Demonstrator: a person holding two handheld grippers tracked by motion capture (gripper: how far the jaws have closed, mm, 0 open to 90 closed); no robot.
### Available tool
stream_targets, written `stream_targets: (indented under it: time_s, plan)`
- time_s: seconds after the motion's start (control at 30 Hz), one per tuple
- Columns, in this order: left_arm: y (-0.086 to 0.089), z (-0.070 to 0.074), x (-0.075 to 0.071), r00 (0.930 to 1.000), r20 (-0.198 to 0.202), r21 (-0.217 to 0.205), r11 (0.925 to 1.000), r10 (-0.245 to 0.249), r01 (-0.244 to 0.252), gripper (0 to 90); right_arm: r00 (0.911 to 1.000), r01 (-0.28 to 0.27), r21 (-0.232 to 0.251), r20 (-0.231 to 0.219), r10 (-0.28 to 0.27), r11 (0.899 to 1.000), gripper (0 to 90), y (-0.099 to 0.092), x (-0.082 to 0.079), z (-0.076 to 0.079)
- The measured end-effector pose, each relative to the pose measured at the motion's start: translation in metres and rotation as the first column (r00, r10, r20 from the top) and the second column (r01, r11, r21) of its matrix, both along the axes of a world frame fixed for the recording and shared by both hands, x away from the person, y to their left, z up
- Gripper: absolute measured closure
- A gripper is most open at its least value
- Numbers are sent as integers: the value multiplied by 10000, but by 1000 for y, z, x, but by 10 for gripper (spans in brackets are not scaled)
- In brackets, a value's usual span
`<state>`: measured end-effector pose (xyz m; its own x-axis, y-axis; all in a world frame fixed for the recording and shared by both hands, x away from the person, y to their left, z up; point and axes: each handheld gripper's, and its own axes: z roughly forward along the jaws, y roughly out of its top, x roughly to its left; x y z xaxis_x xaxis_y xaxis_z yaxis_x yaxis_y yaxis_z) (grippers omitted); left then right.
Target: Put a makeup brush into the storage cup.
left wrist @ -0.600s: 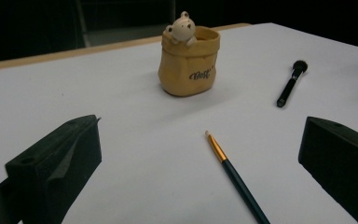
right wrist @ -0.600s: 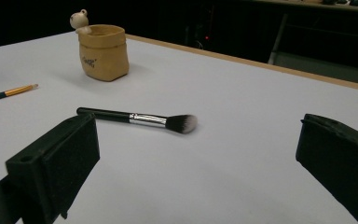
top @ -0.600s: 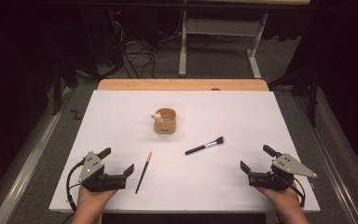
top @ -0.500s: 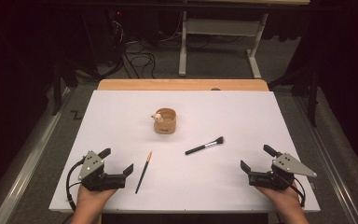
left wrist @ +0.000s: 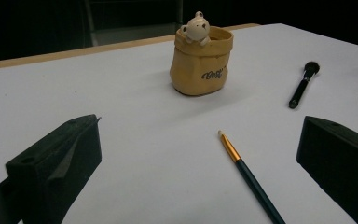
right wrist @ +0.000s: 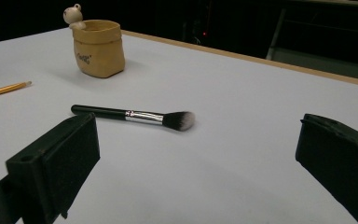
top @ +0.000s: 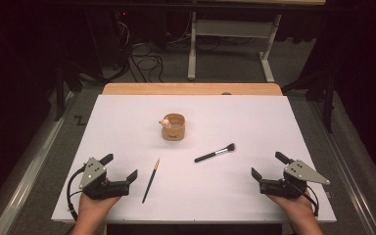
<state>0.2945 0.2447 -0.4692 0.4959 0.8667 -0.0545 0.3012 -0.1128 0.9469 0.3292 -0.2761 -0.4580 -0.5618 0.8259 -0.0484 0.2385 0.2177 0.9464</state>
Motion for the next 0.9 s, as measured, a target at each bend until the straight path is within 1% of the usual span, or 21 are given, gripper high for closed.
stream_targets:
  time_s: [0.07, 0.1, 0.2, 0.4, 0.43, 0.7, 0.9]
  plan:
    - [0, 0, 0, 10000, 44, 66, 10000, -22, 21, 9, 10000, 12, 21, -86, -11, 10000, 4, 0, 0, -1]
    - [0, 0, 0, 10000, 46, 39, 10000, -21, 21, 9, 10000, -72, -1, -50, 72, 10000, 4, 0, 0, -1]
    - [0, 1, 0, 10000, 79, 62, 10000, -43, 43, 10, 9999, -23, 38, -110, 24, 10000, 4, 0, 0, -1]
    - [1, 0, 0, 9999, -7, 34, 9999, -103, 103, 17, 9999, 20, 23, -155, -19, 10000, 4, 0, 0, -2]
    - [2, 0, 0, 10000, 0, 26, 9999, -98, 98, 17, 9999, 7, -25, -105, -8, 10000, 4, 0, 0, -2]
    - [4, 1, 0, 10000, -27, 14, 10000, 17, -17, 17, 9997, 2, -38, -224, -3, 10000, 10, 0, 0, -3]
    - [6, 1, 1, 10000, -9, 23, 10000, 39, -39, 22, 9998, -45, -96, -205, 43, 9999, 10, 0, 0, -4]
